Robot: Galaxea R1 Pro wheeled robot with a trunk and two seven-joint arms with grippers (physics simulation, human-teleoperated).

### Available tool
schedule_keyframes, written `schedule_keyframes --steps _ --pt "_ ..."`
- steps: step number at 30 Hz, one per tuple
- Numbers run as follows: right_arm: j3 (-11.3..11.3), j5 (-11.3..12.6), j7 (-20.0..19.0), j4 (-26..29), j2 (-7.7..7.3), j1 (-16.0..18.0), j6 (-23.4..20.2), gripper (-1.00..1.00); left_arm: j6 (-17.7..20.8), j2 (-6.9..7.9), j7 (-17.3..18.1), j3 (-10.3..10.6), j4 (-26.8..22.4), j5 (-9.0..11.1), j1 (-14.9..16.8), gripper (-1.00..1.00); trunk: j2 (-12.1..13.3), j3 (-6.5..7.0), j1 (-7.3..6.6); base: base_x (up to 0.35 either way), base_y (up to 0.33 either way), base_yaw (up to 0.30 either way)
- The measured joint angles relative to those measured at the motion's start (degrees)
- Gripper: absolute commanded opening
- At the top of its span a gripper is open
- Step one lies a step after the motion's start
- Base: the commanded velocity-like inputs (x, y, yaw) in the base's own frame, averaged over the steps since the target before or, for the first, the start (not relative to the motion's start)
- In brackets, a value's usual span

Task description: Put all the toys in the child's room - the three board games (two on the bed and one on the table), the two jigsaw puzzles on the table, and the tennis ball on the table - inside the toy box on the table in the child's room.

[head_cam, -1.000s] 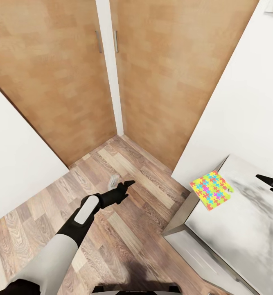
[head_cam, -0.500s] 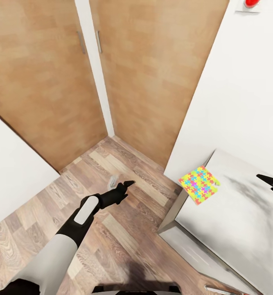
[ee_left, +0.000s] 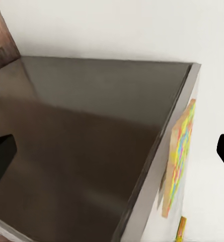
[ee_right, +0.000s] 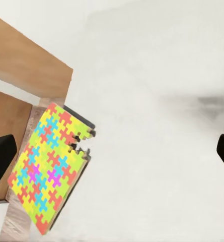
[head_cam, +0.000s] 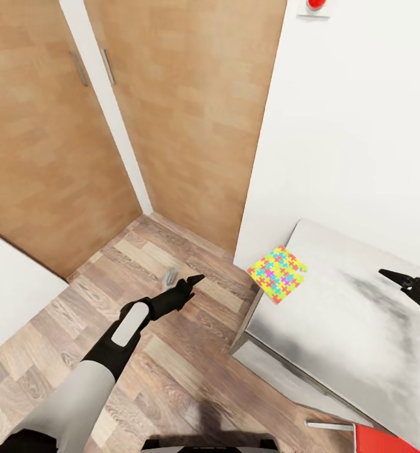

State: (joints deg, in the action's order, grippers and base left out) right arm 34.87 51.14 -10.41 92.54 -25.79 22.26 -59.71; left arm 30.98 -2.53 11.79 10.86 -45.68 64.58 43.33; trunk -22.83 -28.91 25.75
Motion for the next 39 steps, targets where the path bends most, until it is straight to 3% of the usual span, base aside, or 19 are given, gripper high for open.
schedule_keyframes --steps 1,3,6,12,20,39 --pt "0.0 0.0 0.0 0.0 0.00 0.0 0.0 1.00 0.0 0.01 0.0 0.0 0.0 0.0 0.0 1.00 0.0 0.00 0.00 0.000 0.000 -0.285" --pt "-0.8 0.0 0.0 0.0 0.02 0.0 0.0 1.00 -0.7 0.45 2.9 -0.2 0.1 -2.4 -0.1 1.00 0.0 0.00 0.00 0.000 0.000 -0.285" --pt "-1.6 0.0 0.0 0.0 0.03 0.0 0.0 1.00 -1.4 0.90 5.9 -0.3 0.5 -4.3 -0.2 1.00 0.0 0.00 0.00 0.000 0.000 -0.286" --pt "-3.5 0.0 -0.1 0.0 0.04 0.0 0.0 1.00 -2.3 1.71 11.6 -0.5 1.9 -6.5 -0.2 1.00 0.0 0.00 0.00 0.000 0.000 -0.286" --pt "-4.6 0.0 -0.1 0.0 0.12 0.0 0.0 1.00 -3.1 2.14 15.4 -0.5 2.7 -7.7 -0.3 1.00 0.0 0.00 0.00 0.000 0.000 -0.222" --pt "-5.2 0.0 -0.1 0.0 0.21 0.0 0.0 1.00 -3.6 2.33 17.2 -0.2 3.1 -8.2 -0.1 1.00 0.0 0.00 0.00 0.000 0.000 -0.048"
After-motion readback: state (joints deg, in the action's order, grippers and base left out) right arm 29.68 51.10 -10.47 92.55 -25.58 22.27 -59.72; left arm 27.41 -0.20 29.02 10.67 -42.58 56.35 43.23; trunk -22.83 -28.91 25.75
